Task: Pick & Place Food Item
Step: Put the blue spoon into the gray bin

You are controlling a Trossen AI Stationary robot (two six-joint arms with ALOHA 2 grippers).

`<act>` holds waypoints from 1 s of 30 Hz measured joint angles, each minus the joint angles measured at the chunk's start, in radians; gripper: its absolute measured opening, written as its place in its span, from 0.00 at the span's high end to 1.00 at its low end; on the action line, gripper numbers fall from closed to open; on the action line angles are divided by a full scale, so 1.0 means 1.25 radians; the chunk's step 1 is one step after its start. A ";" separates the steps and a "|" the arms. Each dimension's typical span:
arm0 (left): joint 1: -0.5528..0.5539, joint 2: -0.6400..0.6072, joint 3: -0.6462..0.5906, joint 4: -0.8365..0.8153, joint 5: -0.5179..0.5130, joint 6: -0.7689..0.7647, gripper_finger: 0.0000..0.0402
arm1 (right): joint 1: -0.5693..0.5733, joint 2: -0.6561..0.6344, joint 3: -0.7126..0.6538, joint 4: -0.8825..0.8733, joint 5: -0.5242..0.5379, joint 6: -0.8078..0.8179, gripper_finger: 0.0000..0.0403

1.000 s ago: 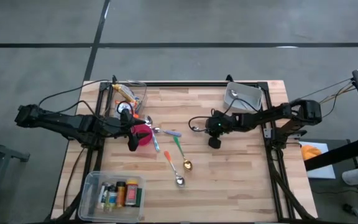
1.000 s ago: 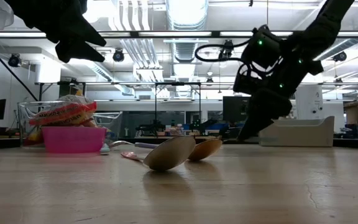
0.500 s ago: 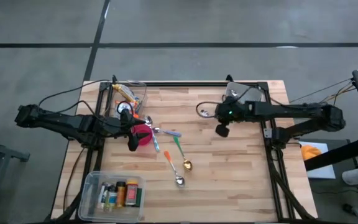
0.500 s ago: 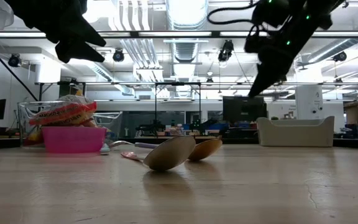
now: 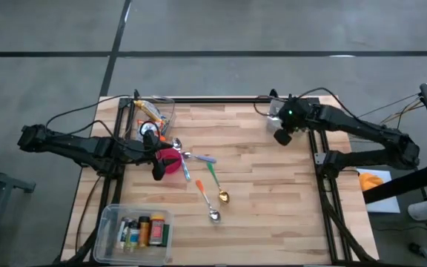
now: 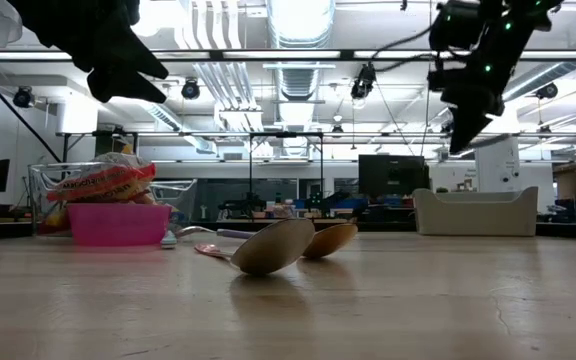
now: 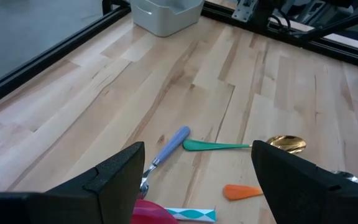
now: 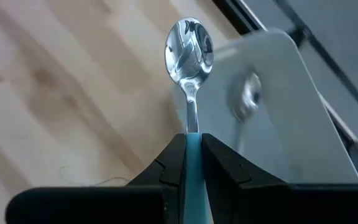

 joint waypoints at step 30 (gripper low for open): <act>0.000 0.000 0.000 0.000 0.000 0.000 0.26 | -0.252 0.337 -0.001 0.130 0.015 -0.129 0.92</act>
